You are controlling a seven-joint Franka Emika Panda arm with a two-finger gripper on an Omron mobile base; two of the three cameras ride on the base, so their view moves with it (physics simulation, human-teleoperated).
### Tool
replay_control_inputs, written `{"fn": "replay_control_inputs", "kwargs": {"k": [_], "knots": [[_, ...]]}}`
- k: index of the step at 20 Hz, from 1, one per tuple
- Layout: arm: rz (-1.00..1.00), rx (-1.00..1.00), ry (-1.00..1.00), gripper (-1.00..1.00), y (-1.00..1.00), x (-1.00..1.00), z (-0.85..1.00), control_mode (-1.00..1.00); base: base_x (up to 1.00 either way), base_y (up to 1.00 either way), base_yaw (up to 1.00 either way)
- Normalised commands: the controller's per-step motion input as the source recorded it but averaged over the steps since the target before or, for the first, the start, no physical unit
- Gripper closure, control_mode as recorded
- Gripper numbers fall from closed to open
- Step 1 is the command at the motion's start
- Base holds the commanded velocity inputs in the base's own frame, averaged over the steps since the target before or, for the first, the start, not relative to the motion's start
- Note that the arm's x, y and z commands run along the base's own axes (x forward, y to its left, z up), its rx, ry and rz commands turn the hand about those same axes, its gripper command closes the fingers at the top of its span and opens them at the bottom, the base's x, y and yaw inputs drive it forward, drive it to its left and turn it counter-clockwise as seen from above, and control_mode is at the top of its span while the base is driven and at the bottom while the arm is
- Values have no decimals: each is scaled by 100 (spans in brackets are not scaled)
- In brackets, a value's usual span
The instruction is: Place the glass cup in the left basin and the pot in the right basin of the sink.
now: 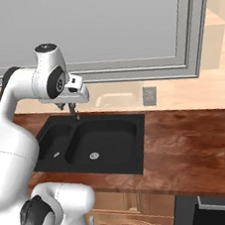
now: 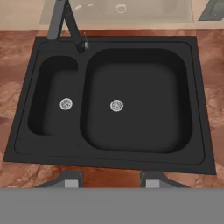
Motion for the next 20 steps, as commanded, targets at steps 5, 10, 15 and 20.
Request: {"fn": "replay_control_inputs", "kwargs": {"k": [5,10,15,20], "knots": [[0,0,0,-100,9,0,-2,-100,0,0,0],[0,0,0,-100,23,0,-5,-100,0,0,0],[0,1,0,-100,26,0,-8,-100,0,0,0],[0,6,0,-100,26,0,-13,-100,0,0,0]]}}
